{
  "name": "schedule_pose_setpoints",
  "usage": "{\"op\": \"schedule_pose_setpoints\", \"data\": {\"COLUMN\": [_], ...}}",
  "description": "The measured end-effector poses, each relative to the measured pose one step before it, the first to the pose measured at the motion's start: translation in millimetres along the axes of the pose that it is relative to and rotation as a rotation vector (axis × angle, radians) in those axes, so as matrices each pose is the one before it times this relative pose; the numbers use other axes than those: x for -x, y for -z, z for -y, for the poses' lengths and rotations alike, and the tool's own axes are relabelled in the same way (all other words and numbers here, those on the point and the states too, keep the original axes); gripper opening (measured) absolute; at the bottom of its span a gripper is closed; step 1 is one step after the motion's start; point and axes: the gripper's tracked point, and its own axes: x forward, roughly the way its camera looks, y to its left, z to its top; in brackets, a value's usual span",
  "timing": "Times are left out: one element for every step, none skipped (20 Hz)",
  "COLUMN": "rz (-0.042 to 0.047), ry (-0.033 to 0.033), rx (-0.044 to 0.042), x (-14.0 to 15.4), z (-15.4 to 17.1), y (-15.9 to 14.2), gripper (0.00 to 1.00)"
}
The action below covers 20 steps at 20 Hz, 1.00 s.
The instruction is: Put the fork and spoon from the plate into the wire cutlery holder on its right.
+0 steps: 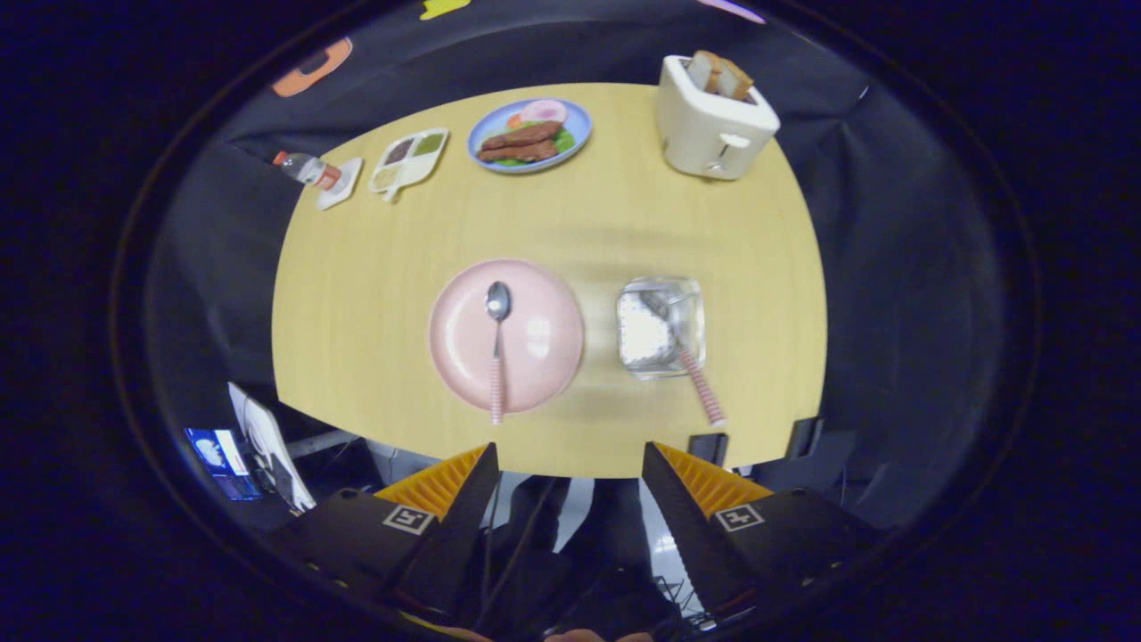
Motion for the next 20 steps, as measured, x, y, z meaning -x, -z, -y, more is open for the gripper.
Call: {"op": "schedule_pose_setpoints", "data": {"rz": [-0.03667,-0.03462,-0.02882,-0.02312,-0.01625,-0.0097,-0.00438,0.00567,0.01031,0.01608,0.02462,0.03311,0.03404,0.02374,0.00386,-0.00361,-0.00559,-0.01185,-0.011,-0.00945], "ry": [-0.01978,-0.01203,-0.01141,-0.00751,-0.00683,-0.00212,0.00749,0.01215,0.00735,0.00751,0.01163,0.00979,0.01733,0.01483,0.00504,0.00066,-0.00398,-0.00689,-0.00738,-0.0011], "rx": [0.00817,0.00289,0.00134,-0.00388,-0.00767,-0.0164,-0.0137,-0.01071,-0.00658,0.00711,0.01556,0.01596,0.01319,0.00821,0.00264,-0.00842,-0.01779,-0.0212,-0.01637,-0.00764], "x": [-17.94,-20.15,-19.4,-19.72,-17.77,-15.8,-11.38,-6.17,-3.19,-0.11,2.4,3.1,0.72,-1.9,-4.72,-5.45,-5.27,-5.46,-5.0,-5.87], "z": [-15.67,-12.83,-10.37,-8.09,-5.73,-2.92,-0.11,1.26,-1.19,-1.4,-1.3,-1.85,-0.27,0.34,-0.93,-0.67,-0.76,-0.9,-0.52,0.74], "y": [10.77,8.52,6.43,3.54,1.15,-0.2,-1.76,-4.38,-3.47,-5.11,-7.56,-10.01,-12.35,-8.23,-6.28,-2.94,-3.29,-1.2,-0.4,1.15], "gripper": [0.98,0.98,0.98,0.98,0.98,0.98,0.98,0.98,0.98,0.97,0.96,0.95,0.93,0.87,0.86,0.82,0.79,0.75,0.72,0.68]}}
